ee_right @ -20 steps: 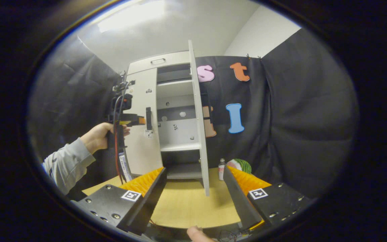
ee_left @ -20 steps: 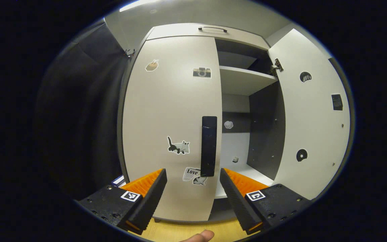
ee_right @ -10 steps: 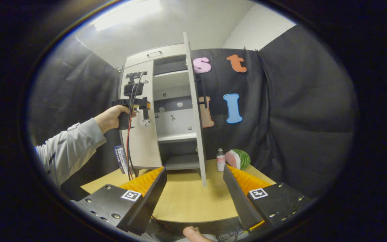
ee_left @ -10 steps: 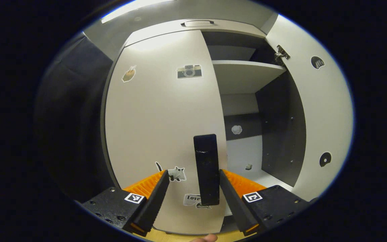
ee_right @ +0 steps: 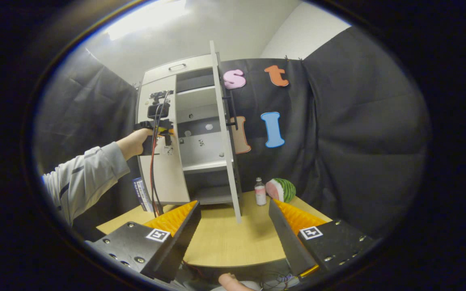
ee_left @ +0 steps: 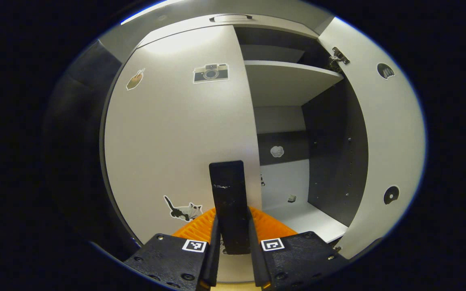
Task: Open the right door of the double-door shoe cabinet with the right hand, and open the left door with the left hand.
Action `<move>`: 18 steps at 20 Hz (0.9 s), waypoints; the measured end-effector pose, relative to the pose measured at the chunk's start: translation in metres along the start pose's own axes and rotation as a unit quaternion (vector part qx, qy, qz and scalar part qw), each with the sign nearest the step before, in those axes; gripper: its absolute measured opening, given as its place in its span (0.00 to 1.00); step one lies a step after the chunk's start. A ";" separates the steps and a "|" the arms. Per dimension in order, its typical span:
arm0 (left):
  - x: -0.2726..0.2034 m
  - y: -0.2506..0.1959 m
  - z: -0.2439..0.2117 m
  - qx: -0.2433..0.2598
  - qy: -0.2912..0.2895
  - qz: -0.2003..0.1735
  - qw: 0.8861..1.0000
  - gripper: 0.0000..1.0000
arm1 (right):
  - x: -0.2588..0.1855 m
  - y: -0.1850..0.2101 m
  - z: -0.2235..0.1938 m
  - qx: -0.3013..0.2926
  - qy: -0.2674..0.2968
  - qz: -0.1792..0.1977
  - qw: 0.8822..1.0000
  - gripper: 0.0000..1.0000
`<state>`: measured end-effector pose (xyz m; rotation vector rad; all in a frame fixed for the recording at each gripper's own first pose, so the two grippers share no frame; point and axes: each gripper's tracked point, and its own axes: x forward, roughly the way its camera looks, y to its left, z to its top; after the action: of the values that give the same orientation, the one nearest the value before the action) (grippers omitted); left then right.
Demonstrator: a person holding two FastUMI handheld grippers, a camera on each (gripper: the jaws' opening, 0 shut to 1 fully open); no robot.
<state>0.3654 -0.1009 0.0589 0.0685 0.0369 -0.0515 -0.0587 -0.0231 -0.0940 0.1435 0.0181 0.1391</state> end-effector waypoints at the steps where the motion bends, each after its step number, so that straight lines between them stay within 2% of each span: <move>1: 0.001 0.000 0.000 0.001 0.003 0.004 1.000 0.33 | -0.001 0.000 0.001 0.001 0.002 -0.004 1.000 1.00; 7: -0.010 0.004 -0.007 0.014 0.031 0.035 0.999 0.27 | -0.018 -0.002 0.012 0.006 -0.005 -0.023 1.000 1.00; 14: -0.033 0.013 -0.010 -0.027 0.043 -0.009 0.999 0.26 | -0.031 0.018 0.029 -0.001 -0.013 -0.021 1.000 1.00; 18: -0.046 0.019 -0.012 -0.037 0.044 -0.027 0.998 0.29 | -0.038 0.035 0.037 -0.012 -0.017 -0.017 1.000 1.00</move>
<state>0.3201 -0.0791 0.0498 -0.0034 0.1292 -0.1009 -0.1005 0.0005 -0.0516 0.1215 -0.0158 0.1019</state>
